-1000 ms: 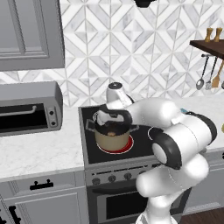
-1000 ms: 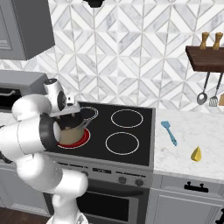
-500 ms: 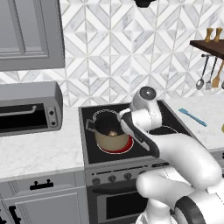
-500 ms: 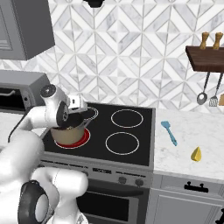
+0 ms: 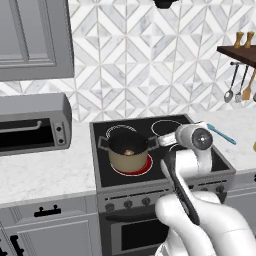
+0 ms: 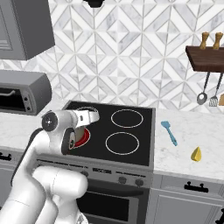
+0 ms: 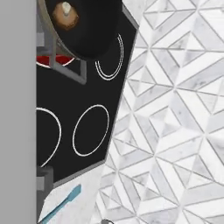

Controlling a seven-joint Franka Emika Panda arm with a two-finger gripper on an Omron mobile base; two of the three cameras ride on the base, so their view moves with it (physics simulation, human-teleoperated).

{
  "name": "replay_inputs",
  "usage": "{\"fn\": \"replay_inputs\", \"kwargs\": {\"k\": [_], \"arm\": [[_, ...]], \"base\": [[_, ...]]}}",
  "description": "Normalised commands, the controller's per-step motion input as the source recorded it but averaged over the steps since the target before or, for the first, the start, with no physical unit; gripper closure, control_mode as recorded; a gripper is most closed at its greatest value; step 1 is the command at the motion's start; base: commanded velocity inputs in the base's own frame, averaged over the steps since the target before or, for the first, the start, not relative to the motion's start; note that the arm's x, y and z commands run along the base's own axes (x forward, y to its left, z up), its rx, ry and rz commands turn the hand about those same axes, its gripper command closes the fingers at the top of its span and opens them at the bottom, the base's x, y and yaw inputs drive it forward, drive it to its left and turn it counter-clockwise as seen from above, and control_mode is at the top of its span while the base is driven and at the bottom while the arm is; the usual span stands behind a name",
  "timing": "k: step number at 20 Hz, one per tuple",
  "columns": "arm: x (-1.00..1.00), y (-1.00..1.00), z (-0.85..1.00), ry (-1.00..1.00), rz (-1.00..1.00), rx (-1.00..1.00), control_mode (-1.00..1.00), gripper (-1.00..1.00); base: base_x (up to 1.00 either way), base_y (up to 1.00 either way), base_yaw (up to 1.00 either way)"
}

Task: Put the lemon wedge and mushroom in the pot. Retrieve the spatula and lightly stir the vegetables in the pot.

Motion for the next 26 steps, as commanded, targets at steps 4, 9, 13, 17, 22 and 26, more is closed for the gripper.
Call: {"fn": "replay_inputs", "kwargs": {"k": [4,9,13,17,22,26], "arm": [[-0.1,-0.11,0.47,0.0,-0.8,-0.02,-1.0,-1.0],[-0.08,-0.63,0.7,0.0,-0.54,0.12,-1.0,-1.0],[-0.05,-0.98,0.53,0.03,-0.4,0.26,-1.0,-1.0],[0.0,-1.0,-0.01,0.11,-0.29,0.21,-1.0,-1.0],[0.0,-1.0,-0.69,0.14,-0.14,0.06,-1.0,-1.0],[0.0,-1.0,-0.75,0.12,-0.1,0.0,-1.0,-1.0]], "base": [[0.0,0.0,0.0],[0.0,0.0,0.0],[0.0,0.0,0.0],[0.0,0.0,0.0],[0.0,0.0,0.0],[0.0,0.0,0.0]]}}
